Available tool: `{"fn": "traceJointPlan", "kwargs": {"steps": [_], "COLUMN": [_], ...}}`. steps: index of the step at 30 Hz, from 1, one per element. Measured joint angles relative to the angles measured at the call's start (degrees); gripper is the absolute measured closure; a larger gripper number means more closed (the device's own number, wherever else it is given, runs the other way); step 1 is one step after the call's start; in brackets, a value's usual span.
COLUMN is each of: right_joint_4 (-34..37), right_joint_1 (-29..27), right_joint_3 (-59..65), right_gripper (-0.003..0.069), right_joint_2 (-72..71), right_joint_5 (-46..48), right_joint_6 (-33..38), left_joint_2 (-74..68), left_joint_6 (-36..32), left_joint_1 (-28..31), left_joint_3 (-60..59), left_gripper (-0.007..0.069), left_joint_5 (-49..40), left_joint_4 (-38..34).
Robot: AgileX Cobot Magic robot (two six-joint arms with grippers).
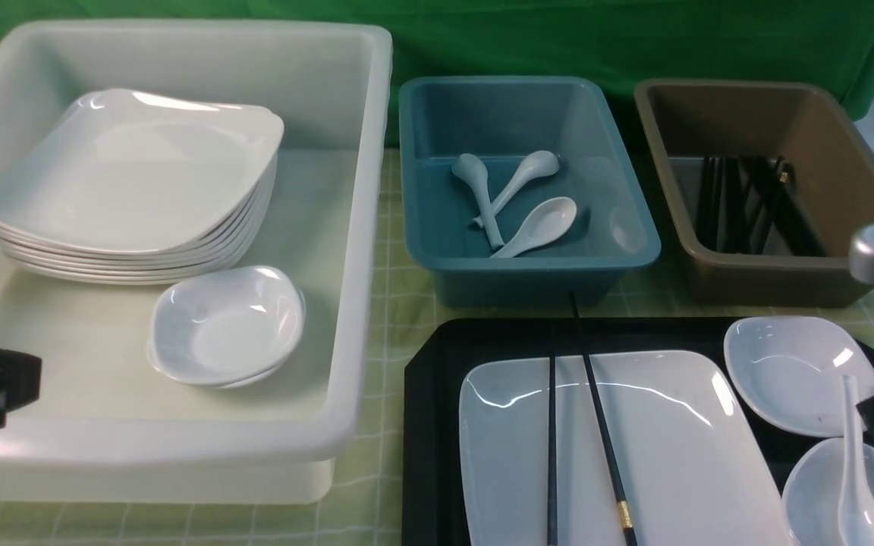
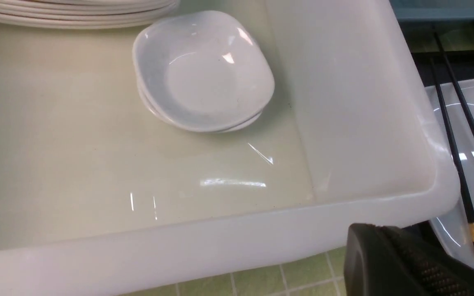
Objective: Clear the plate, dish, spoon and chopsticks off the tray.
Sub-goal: Use the right arm to grab a soup spoon from the plate
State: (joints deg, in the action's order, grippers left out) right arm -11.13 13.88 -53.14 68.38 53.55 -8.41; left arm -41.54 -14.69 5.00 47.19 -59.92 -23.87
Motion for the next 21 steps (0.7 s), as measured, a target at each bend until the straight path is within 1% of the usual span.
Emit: {"fn": "traceJointPlan", "kwargs": {"steps": [1, 3, 5, 6, 8, 9, 10, 11, 12, 13, 14, 17, 21], "right_joint_4": [2.8, 10.4, 14.7, 16.6, 18.0, 18.5, 18.7, 19.1, 19.5, 19.5, 19.7, 19.8, 19.8], "right_joint_1": [-3.1, -11.1, -15.3, -18.5, -20.5, -20.9, -21.0, -21.1, -21.0, -21.0, -20.6, -19.7, -17.7], "right_joint_3": [-0.1, -0.3, -0.7, -1.0, -1.3, -1.3, -1.3, -1.3, -1.3, -1.3, -1.3, -1.4, -1.4], "right_gripper": [0.0640, 0.0636, 0.0610, 0.0562, 0.0477, 0.0414, 0.0387, 0.0337, 0.0239, 0.0231, 0.0185, 0.0174, 0.0197], "right_joint_2": [1.2, 4.7, 7.5, 9.5, 12.3, 13.5, 14.0, 15.2, 17.0, 17.4, 18.7, 20.7, 23.0], "right_joint_5": [-1.4, -5.9, -8.1, -9.3, -10.7, -11.4, -11.7, -12.5, -13.5, -13.8, -14.8, -16.9, -18.9], "right_joint_6": [2.8, 6.9, 8.4, 9.4, 9.9, 10.2, 10.5, 10.8, 11.5, 11.7, 12.5, 12.7, 12.9], "left_joint_2": [0.0, 0.0, 0.0, 0.0, 0.0, 0.0, 0.0, -0.1, -0.8, -0.8, -2.1, -5.2, -11.1], "left_joint_6": [-0.1, -0.1, -0.2, -0.3, -0.9, -1.9, -2.3, -3.4, -5.9, -6.2, -8.3, -9.7, -8.0], "left_joint_1": [0.0, 0.0, 0.0, 0.0, -0.1, -0.6, -0.9, -1.6, -3.5, -3.5, -6.0, -11.0, -20.8], "left_joint_3": [0.0, 0.0, 0.0, 0.0, 0.0, 0.0, 0.0, 0.0, 0.1, 0.0, 0.2, 0.4, 0.4], "left_gripper": [0.0604, 0.0604, 0.0604, 0.0604, 0.0604, 0.0604, 0.0604, 0.0604, 0.0604, 0.0605, 0.0613, 0.0622, 0.0624], "left_joint_5": [-0.3, -0.6, -0.7, -0.7, -0.5, -0.2, 0.0, 0.3, 1.1, 1.1, 1.5, 2.2, 6.5], "left_joint_4": [-0.1, -0.3, -0.7, -1.2, -2.1, -3.0, -3.6, -4.9, -8.4, -8.4, -11.8, -13.7, -11.0]}}
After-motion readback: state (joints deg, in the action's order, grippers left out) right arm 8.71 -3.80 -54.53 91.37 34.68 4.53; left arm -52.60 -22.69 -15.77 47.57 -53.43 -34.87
